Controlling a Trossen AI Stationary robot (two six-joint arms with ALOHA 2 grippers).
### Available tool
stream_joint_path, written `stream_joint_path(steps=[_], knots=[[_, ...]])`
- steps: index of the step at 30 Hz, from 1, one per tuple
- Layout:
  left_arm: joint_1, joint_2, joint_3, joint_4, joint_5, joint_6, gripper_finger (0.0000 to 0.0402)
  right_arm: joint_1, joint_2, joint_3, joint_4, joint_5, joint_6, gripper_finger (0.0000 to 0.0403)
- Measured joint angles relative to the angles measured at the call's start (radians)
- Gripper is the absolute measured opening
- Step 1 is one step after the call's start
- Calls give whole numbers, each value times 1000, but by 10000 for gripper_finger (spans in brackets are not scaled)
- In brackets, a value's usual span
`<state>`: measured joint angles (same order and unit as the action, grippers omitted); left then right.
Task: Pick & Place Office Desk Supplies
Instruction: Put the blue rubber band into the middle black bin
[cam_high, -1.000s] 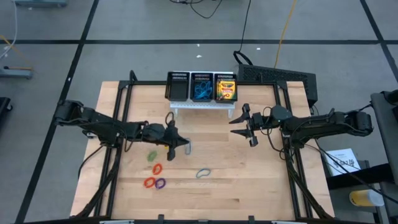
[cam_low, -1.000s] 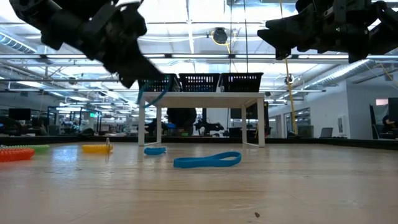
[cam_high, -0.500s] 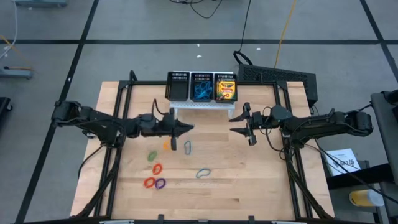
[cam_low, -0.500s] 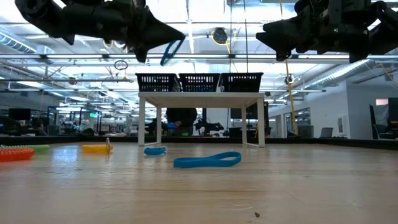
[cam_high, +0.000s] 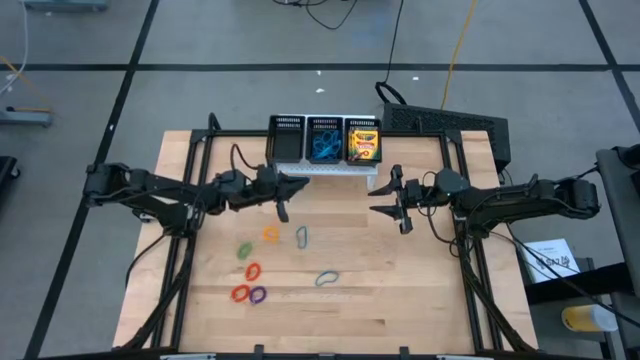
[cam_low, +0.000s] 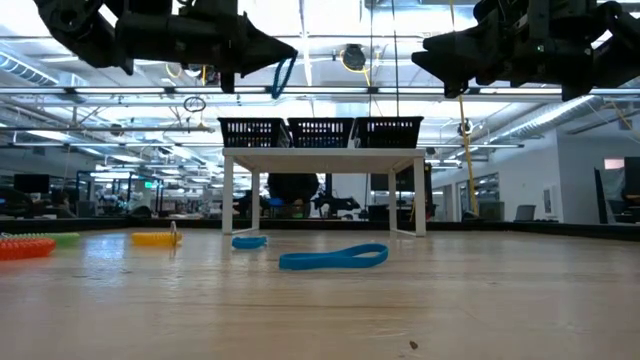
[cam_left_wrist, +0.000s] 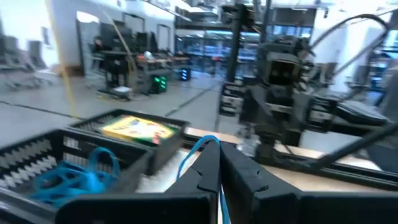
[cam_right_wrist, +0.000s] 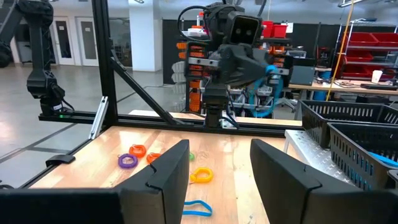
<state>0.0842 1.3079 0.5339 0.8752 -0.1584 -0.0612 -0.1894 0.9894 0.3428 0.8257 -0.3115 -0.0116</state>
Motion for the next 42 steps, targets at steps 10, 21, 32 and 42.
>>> stream_joint_path(steps=[10,21,32,42], knots=[[134,2,21,9,-11,22,4,0,0,0,0,0,0,160],[209,112,168,2,-7,34,5,-1,0,0,-8,1,-5,160],[255,298,307,-21,2,21,4,-1,0,0,-8,0,-8,160],[255,325,327,-10,1,14,24,-1,0,0,-8,0,-1,160]])
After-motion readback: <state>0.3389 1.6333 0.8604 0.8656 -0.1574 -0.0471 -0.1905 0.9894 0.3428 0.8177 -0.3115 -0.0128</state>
